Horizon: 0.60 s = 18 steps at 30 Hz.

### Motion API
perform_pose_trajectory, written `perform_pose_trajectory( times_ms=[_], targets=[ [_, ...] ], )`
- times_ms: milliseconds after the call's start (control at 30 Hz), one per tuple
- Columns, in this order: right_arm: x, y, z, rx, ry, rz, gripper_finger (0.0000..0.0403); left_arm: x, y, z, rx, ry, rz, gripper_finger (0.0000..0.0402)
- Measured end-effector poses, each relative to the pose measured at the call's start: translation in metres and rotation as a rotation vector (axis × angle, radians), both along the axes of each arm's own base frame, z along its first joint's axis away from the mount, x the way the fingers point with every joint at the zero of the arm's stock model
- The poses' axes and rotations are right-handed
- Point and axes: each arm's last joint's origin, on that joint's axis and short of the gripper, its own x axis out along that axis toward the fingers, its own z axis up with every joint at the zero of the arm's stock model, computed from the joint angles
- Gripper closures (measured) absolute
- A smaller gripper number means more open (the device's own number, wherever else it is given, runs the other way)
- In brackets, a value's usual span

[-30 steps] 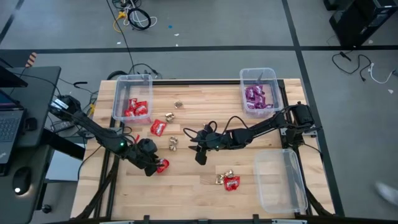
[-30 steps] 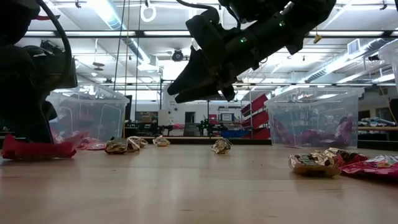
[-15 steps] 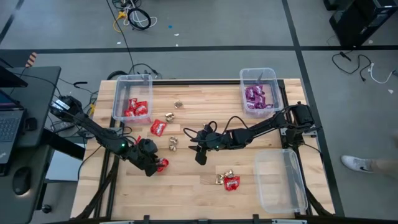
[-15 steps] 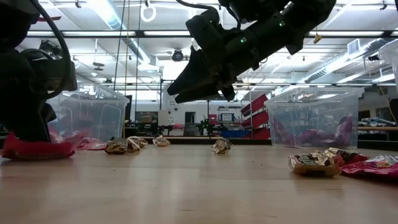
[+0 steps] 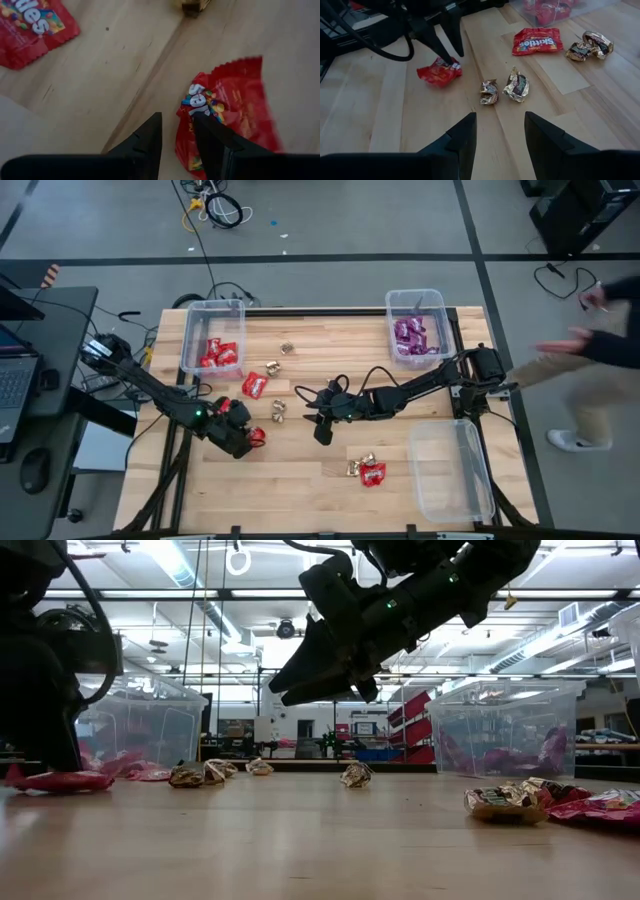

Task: Sort candy
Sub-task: Put the red candy into the top left transparent bin

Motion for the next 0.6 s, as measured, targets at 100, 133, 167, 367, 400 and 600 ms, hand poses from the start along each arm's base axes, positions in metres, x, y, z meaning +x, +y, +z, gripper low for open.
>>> perform_pose_trajectory(
  times_ms=[100, 133, 167, 367, 400, 600],
  targets=[
    [0.0, 0.0, 0.0, 0.0, 0.0, 0.0, 0.0252, 0.004, -0.003, 0.006, 0.007, -0.014, -0.045, 0.0286],
    [0.0, 0.0, 0.0, 0.0, 0.0, 0.0, 0.0252, 0.005, -0.004, 0.008, 0.006, -0.021, -0.058, 0.0286],
    [0.0, 0.0, 0.0, 0.0, 0.0, 0.0, 0.0252, 0.006, -0.005, 0.009, 0.008, -0.024, -0.069, 0.0286],
    [0.0, 0.001, 0.0, 0.01, 0.001, 0.014, 0.0252, 0.009, -0.007, 0.012, -0.012, -0.051, -0.064, 0.0286],
    [0.0, 0.001, 0.0, 0.012, 0.001, 0.017, 0.0252, 0.01, -0.007, 0.012, -0.026, -0.061, -0.045, 0.0286],
    [0.0, 0.001, 0.0, 0.014, 0.001, 0.02, 0.0252, 0.013, -0.009, 0.014, -0.066, -0.097, -0.014, 0.0279]
  ],
)
